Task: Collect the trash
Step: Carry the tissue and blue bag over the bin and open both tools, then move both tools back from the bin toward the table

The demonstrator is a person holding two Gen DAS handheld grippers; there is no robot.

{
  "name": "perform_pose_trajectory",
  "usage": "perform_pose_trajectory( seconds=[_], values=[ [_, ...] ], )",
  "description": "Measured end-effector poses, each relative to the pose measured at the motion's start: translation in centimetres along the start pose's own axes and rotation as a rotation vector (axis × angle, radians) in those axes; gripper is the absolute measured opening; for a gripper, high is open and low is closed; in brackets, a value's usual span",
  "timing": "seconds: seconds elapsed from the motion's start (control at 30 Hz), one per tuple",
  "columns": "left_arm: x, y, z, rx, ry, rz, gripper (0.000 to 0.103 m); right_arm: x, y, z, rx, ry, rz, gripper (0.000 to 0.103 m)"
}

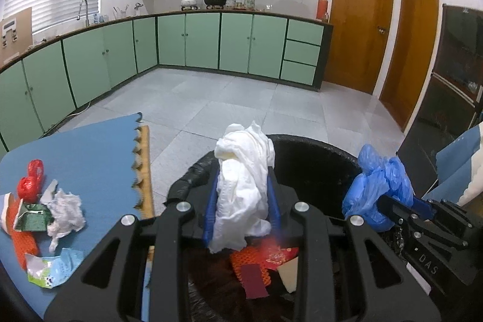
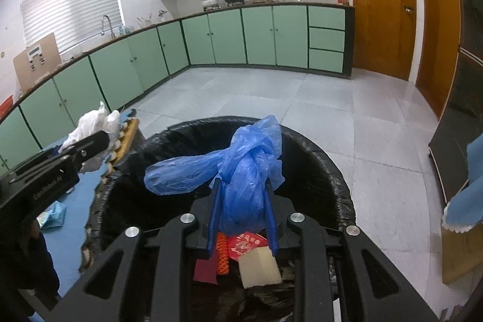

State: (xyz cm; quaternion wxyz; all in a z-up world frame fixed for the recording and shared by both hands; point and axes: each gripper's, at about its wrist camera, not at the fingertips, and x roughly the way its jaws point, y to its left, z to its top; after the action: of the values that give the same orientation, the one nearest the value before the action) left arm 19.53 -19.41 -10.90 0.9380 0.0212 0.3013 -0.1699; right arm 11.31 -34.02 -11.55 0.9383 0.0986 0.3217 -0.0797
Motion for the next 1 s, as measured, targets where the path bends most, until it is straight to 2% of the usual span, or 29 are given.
perform_pose_trajectory(
  seconds=[0.13, 0.23, 0.33, 0.37, 0.47, 0.57, 0.6, 0.7, 0.8, 1.0],
  values=[
    [1.5, -0.7, 0.1, 0.019, 0.019, -0.006, 0.028, 1.2, -0.7, -0.4, 0.013, 0.025, -0.008, 0.025],
    [2.8, -1.1, 0.0, 0.021, 0.048, -0.02, 0.03, 2.0, -0.9, -0.8, 0.009, 0.042, -0.009, 0.029],
    [3.5, -1.2, -0.2, 0.019, 0.072, -0.028, 0.044, 2.3, -0.9, -1.0, -0.005, 0.051, -0.018, 0.035],
    [3.4, -1.2, -0.3, 0.02, 0.075, -0.03, 0.05, 2.3, -1.0, -1.1, -0.007, 0.05, -0.024, 0.042],
    [3.0, -1.0, -0.1, 0.023, 0.073, -0.038, 0.056, 2.1, -1.2, -1.3, -0.007, 0.047, -0.04, 0.056],
    [2.4, -0.3, 0.1, 0.015, 0.061, -0.041, 0.062, 1.5, -1.4, -1.6, 0.003, 0.035, -0.077, 0.085],
    [2.1, -0.1, 0.2, 0.012, 0.056, -0.04, 0.064, 1.3, -1.4, -1.6, 0.005, 0.029, -0.086, 0.091],
    [0.9, 1.0, 0.9, -0.006, 0.029, -0.036, 0.072, 0.2, -0.8, -1.4, 0.01, 0.013, -0.095, 0.096],
    [-1.1, 3.0, 1.5, -0.032, -0.007, -0.026, 0.078, -1.3, 0.2, -1.0, 0.004, -0.012, -0.08, 0.097],
    [-6.0, 7.5, 2.3, -0.065, -0.089, 0.044, 0.081, -4.1, 3.7, 1.1, -0.001, -0.08, -0.014, 0.097]
  ],
)
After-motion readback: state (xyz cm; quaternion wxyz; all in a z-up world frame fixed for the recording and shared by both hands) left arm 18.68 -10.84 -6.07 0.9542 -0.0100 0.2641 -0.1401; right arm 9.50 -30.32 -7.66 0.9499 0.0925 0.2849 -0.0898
